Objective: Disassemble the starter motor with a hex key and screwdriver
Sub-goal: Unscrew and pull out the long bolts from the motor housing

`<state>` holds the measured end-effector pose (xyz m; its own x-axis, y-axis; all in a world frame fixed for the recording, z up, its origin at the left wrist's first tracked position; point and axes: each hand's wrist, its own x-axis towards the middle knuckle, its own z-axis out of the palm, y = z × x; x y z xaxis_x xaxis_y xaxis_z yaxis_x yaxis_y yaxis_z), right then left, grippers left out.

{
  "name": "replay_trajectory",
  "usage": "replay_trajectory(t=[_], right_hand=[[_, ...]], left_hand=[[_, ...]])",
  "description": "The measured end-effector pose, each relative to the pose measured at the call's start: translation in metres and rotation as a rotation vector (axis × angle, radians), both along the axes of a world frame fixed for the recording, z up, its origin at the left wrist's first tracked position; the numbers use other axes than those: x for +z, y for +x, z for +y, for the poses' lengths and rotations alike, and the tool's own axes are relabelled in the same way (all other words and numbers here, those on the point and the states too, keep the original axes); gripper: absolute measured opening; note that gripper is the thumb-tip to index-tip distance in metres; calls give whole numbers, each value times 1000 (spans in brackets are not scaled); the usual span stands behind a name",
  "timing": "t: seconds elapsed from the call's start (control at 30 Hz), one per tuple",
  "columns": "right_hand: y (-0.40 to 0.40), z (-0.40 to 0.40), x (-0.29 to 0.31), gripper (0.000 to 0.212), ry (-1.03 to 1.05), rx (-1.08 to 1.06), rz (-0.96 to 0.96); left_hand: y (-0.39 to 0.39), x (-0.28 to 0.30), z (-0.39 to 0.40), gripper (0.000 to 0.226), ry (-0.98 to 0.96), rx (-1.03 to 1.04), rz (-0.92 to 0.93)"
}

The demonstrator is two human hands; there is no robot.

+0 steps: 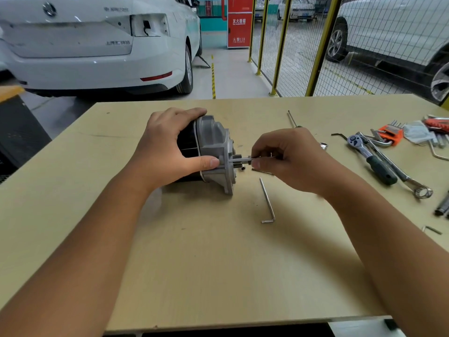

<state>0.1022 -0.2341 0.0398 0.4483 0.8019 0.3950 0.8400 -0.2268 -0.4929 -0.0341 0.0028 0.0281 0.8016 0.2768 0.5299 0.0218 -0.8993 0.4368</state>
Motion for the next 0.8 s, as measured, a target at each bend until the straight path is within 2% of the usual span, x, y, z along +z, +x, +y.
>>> replay_trajectory(t=[0.8], right_hand=[[0,5,-4,3,13,-59,-53]], left_hand=[[0,0,0,101,0,-3,10]])
